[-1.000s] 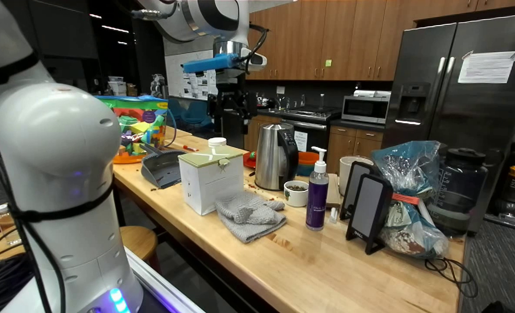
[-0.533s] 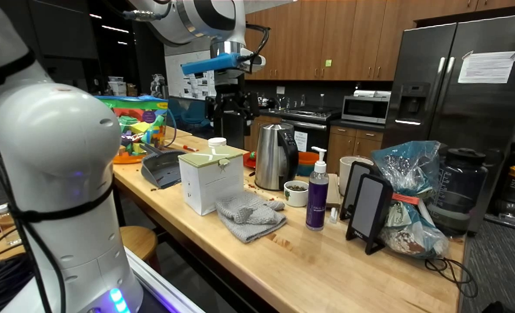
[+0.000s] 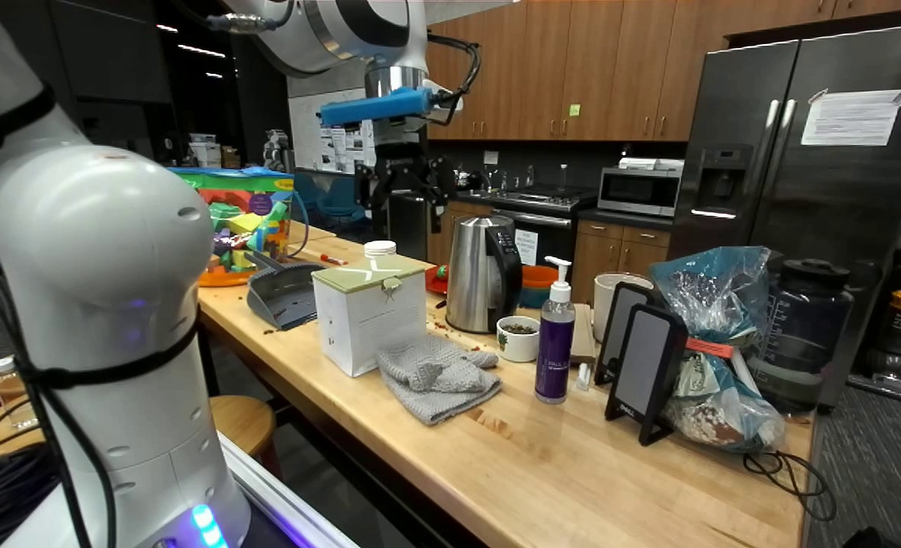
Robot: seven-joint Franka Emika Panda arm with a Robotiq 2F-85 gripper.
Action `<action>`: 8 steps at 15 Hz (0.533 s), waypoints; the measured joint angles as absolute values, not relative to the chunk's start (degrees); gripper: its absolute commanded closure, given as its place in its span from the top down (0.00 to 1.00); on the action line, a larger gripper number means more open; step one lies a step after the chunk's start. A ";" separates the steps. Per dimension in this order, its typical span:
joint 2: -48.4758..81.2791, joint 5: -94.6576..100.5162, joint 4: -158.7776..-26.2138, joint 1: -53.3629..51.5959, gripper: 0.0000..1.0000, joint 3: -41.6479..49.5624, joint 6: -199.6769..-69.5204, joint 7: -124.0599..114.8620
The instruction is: Close the lid on the box
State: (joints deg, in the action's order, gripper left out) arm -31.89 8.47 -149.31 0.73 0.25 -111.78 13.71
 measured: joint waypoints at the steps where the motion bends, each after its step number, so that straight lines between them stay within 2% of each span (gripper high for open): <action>1: -31.99 8.80 -149.31 0.50 1.00 0.39 -111.78 14.73; 8: -32.13 11.12 -149.74 -0.21 1.00 0.81 -112.51 18.92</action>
